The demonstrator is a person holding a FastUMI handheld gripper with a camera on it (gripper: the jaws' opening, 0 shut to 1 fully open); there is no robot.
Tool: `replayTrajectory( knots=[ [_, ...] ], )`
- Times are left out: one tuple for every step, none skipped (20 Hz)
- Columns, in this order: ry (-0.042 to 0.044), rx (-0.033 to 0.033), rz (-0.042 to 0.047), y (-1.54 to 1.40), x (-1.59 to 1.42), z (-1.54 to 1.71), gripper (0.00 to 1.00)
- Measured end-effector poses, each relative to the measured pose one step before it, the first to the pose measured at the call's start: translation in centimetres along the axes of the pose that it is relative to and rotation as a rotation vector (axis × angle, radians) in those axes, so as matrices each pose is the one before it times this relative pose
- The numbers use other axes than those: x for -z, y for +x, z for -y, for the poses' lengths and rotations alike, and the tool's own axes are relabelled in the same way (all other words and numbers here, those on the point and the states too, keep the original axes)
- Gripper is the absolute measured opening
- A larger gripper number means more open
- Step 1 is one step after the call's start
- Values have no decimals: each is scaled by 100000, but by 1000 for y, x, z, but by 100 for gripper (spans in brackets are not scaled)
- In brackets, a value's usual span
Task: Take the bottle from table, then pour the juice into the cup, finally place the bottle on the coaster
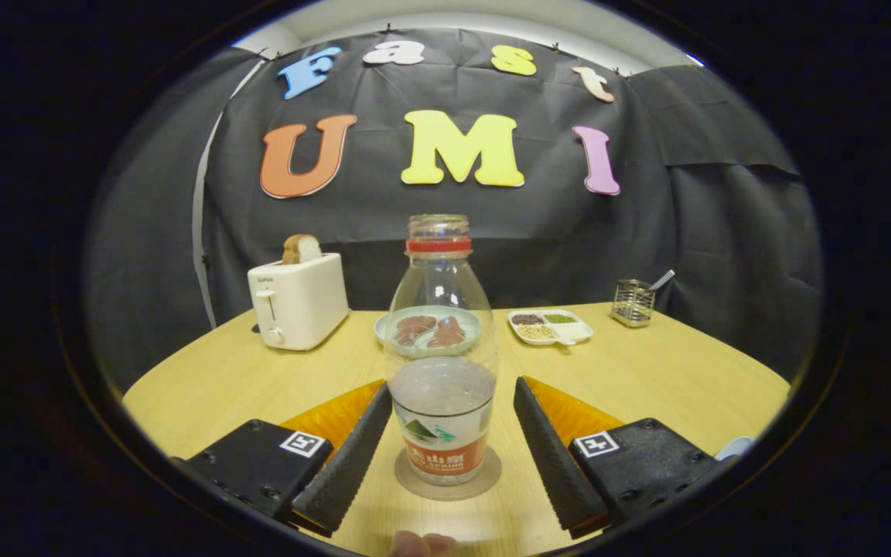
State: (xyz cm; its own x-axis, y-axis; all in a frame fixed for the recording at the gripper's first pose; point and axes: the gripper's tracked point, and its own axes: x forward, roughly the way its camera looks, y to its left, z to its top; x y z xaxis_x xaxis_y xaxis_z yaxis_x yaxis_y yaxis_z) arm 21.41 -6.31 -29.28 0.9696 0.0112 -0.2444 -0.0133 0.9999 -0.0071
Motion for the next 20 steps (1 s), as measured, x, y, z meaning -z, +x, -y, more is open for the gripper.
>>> replayTrajectory(
  knots=[
    [205,490,175,-605,-195,154,100],
    [555,-19,622,-803,-454,91,100],
    [355,89,936,-857,-523,58,100],
    [44,-36,1011,-808,-609,94,100],
    [-462,103,1036,-917,-746,-14,100],
    [-834,247,1279,-928,-797,68,100],
    [-653,158,1581,-1062,-1046,5,100],
    [-123,-474,1943,-1057,-1203,-140,100],
    [131,-627,2225,-1146,-1353,-260,100],
    [-6,-21,1868,-1044,-1306,-47,100],
    [-168,785,1976,-1073,-1453,112,100],
    [-99,439,1797,-1078,-1350,136,100],
    [568,-290,1559,-1110,-1456,-101,100],
    [1234,-487,1768,-1119,-1396,-100,100],
    [1423,-289,2133,-1162,-1613,28,100],
    [1415,-271,2057,-1181,-1433,69,100],
    [737,586,1264,-1127,-1217,256,100],
    [518,1158,860,-1010,-992,479,100],
    [600,1275,412,-968,-879,452,100],
    [939,108,-98,-1033,-659,164,100]
  ],
)
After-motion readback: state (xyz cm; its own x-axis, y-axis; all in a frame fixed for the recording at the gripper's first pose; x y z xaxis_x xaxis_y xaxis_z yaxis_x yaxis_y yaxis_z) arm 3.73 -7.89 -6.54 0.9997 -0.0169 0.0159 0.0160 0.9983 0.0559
